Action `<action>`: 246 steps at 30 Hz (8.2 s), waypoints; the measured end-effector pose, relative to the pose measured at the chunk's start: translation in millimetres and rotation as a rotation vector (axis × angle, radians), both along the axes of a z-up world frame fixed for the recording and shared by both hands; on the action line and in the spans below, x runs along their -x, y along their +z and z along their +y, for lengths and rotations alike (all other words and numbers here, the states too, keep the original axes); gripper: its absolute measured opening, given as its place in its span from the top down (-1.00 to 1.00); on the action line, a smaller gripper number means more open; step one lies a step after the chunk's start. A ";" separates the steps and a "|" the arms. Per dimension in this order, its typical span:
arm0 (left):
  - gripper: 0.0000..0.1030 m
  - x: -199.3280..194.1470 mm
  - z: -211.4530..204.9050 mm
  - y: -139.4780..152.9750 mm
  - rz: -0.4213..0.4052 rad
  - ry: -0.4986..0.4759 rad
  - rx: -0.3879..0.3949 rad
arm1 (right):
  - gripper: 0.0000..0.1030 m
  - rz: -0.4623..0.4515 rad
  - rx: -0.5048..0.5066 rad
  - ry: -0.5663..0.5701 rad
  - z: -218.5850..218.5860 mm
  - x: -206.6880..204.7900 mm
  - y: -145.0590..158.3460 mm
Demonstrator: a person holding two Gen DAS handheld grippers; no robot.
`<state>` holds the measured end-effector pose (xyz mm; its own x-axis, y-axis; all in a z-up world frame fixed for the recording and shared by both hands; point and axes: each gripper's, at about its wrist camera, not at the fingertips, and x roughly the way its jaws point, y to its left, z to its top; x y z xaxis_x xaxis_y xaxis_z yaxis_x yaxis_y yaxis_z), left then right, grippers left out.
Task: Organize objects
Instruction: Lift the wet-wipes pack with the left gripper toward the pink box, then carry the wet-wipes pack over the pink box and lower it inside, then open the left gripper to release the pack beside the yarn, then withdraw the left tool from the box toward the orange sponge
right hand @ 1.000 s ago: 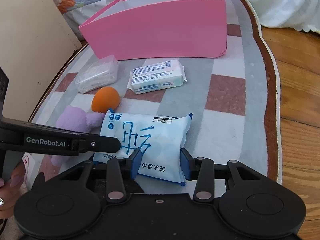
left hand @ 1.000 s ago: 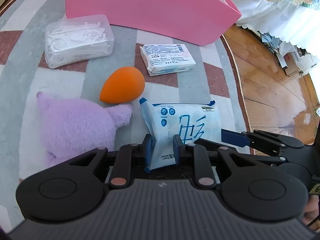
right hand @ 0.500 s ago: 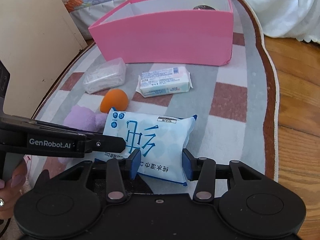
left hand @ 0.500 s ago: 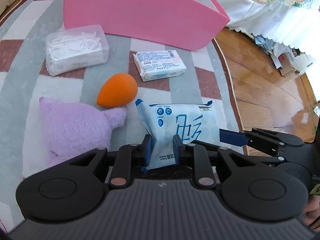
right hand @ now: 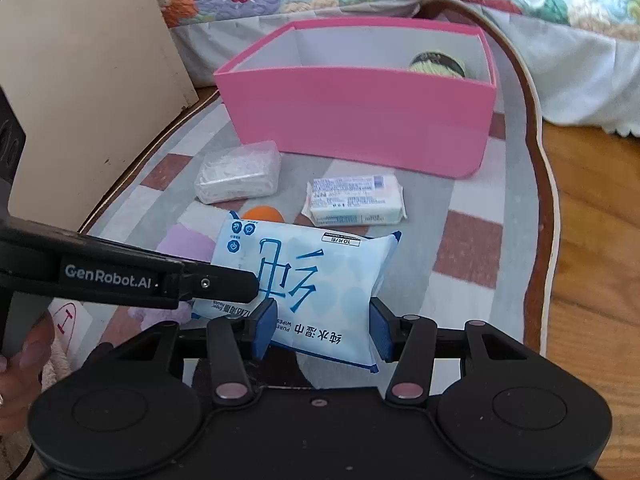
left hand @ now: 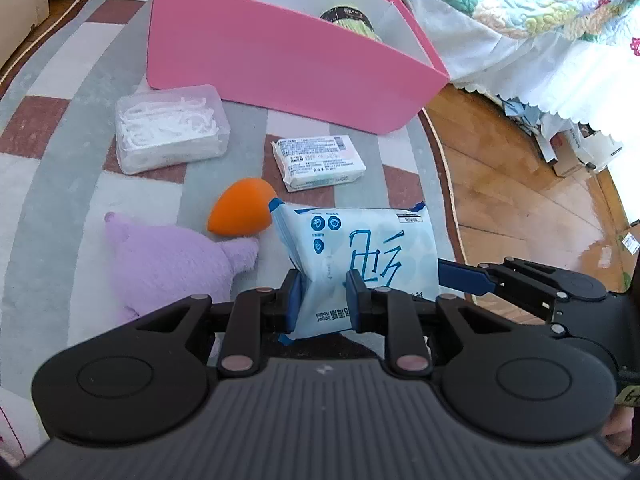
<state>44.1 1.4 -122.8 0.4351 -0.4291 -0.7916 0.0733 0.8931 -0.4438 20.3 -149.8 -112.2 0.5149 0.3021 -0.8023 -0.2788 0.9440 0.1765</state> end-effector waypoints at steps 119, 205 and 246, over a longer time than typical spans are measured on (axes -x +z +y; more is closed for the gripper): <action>0.54 -316.4 5.6 -30.7 0.223 0.108 -0.192 | 0.28 0.180 0.030 0.099 4.7 -299.5 -5.8; -0.68 -78.2 37.4 168.3 0.002 -0.142 -0.379 | -0.90 -0.110 0.051 0.162 0.5 -71.7 139.2; -0.87 -62.6 44.5 64.8 0.001 -0.165 -0.240 | -0.96 -0.107 0.283 0.309 53.1 -53.8 37.4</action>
